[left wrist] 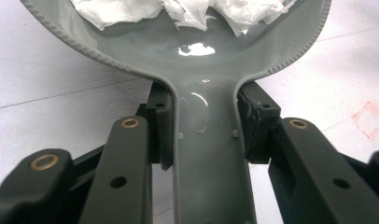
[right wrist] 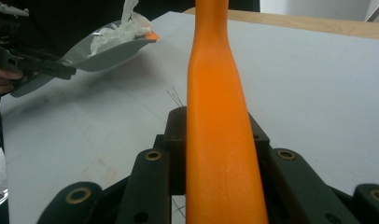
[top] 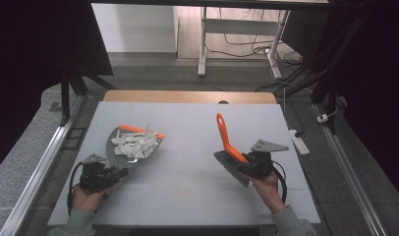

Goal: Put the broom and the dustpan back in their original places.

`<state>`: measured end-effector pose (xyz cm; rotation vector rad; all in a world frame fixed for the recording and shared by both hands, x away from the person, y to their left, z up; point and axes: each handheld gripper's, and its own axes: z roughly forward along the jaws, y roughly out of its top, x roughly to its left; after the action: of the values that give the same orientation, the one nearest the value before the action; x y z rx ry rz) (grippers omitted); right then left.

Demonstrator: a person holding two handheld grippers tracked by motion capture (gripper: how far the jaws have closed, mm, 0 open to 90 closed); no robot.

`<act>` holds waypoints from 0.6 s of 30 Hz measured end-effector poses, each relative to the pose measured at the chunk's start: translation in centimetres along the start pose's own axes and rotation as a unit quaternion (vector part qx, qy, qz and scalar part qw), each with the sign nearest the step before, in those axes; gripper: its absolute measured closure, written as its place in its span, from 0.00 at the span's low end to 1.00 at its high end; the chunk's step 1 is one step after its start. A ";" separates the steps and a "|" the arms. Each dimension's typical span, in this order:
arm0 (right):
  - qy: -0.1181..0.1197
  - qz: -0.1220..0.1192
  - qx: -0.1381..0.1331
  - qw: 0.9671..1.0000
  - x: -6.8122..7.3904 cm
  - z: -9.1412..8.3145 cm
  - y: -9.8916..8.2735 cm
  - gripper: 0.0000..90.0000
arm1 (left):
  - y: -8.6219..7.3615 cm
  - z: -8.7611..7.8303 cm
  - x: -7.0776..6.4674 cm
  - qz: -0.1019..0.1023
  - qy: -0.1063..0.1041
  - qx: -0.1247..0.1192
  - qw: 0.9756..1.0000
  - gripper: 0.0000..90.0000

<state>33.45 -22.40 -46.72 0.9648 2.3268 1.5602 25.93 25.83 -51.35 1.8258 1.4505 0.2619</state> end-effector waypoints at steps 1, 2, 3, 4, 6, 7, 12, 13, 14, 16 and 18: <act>0.000 0.000 0.002 1.000 0.0 0.0 -0.1 0.78 | 0.0 0.0 -0.1 -0.002 0.002 -0.001 1.000 0.68; 0.001 0.000 0.003 1.000 0.0 -0.1 -0.1 0.78 | 0.1 0.1 -0.1 -0.003 0.004 -0.001 1.000 0.68; 0.002 0.001 0.002 1.000 0.0 -0.2 -0.1 0.78 | 0.1 0.2 -0.2 -0.005 0.008 -0.001 1.000 0.68; 0.003 0.003 0.002 1.000 0.0 -0.3 -0.2 0.78 | 0.1 0.3 -0.2 -0.007 0.011 -0.001 1.000 0.68; 0.001 0.005 0.003 1.000 0.0 -0.5 -0.2 0.78 | 0.1 0.4 -0.4 -0.014 0.017 -0.001 1.000 0.68; 0.001 0.005 0.003 1.000 0.0 -0.6 -0.3 0.78 | 0.1 0.5 -0.4 -0.017 0.019 -0.001 1.000 0.68; -0.002 0.012 0.009 1.000 0.2 -1.0 -0.6 0.78 | -0.1 0.7 -0.9 -0.033 0.031 0.001 0.999 0.68; -0.002 0.012 0.011 1.000 0.2 -1.1 -0.6 0.78 | -0.1 0.8 -1.0 -0.036 0.035 0.001 0.999 0.68; -0.004 0.012 0.013 1.000 0.3 -1.1 -0.7 0.78 | -0.2 0.9 -1.1 -0.039 0.037 0.001 0.999 0.68; -0.005 0.015 0.014 1.000 0.3 -1.1 -0.8 0.78 | -0.2 1.0 -1.2 -0.042 0.041 0.004 0.998 0.68; -0.006 0.015 0.018 1.000 0.3 -1.1 -0.9 0.78 | -0.1 1.3 -1.4 -0.045 0.047 0.005 0.998 0.68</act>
<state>32.33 -23.22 -46.95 1.0186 2.3503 1.5243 26.14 24.05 -51.90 1.7716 1.5978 0.2984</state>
